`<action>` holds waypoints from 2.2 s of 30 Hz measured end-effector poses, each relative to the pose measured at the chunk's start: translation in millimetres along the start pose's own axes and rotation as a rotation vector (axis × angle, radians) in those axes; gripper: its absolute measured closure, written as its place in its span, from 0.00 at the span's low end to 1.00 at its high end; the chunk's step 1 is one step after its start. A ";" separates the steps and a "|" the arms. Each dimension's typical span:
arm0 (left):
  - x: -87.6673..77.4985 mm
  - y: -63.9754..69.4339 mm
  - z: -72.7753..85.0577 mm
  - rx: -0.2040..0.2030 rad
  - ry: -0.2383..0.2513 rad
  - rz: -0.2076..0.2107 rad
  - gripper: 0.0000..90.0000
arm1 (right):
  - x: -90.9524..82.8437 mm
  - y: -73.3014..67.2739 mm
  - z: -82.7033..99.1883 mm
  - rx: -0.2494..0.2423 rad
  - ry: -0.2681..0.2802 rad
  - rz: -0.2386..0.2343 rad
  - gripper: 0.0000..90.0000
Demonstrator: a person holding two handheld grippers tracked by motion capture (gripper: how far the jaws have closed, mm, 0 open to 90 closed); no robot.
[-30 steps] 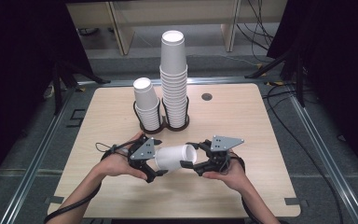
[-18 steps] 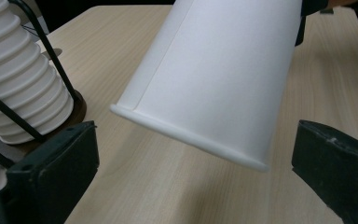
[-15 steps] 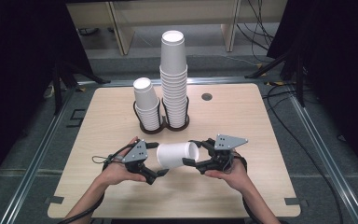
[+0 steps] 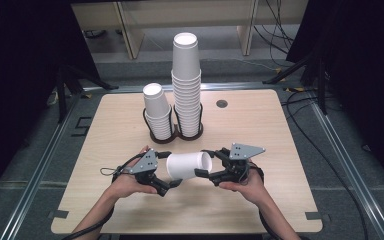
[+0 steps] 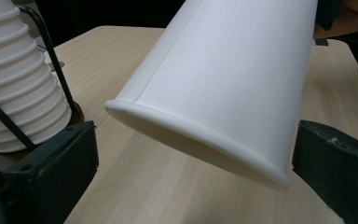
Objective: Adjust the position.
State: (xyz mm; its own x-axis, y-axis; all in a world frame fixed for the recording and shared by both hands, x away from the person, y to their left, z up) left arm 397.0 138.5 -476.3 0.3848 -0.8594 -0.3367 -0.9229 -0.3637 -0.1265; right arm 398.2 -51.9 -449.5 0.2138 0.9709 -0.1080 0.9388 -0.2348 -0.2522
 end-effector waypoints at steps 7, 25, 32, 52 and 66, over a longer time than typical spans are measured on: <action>3.2 0.1 -1.6 0.000 0.032 0.022 0.00 | 1.9 -1.2 0.9 0.005 -0.011 -0.014 0.31; 6.6 1.3 -2.5 0.012 0.041 0.059 0.05 | 2.4 0.9 -1.0 -0.026 0.002 -0.019 0.31; 4.7 0.9 -2.3 0.019 0.030 0.067 0.07 | 2.2 0.5 -0.6 -0.015 0.015 -0.030 0.31; 1.2 -0.4 -3.9 0.052 0.029 0.061 0.13 | 1.6 1.1 0.8 0.000 -0.019 -0.021 0.30; -3.2 -1.4 -6.0 0.094 -0.011 0.059 0.19 | 2.4 2.9 -0.4 -0.020 -0.002 -0.032 0.30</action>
State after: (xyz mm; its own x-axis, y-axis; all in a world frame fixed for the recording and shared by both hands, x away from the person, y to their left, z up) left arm 397.1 139.5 -469.5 0.3297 -0.8742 -0.3565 -0.9415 -0.2765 -0.1927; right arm 401.5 -50.3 -450.1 0.1832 0.9777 -0.1023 0.9502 -0.2028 -0.2367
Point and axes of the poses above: each handheld gripper's, and its own axes: x roughly forward along the jaws, z roughly out of its underside, y roughly to its right, the point moved 6 cm from there along x, roughly forward along the jaws, and after that the axes turned 5 degrees about x, right-handed, at the moved point
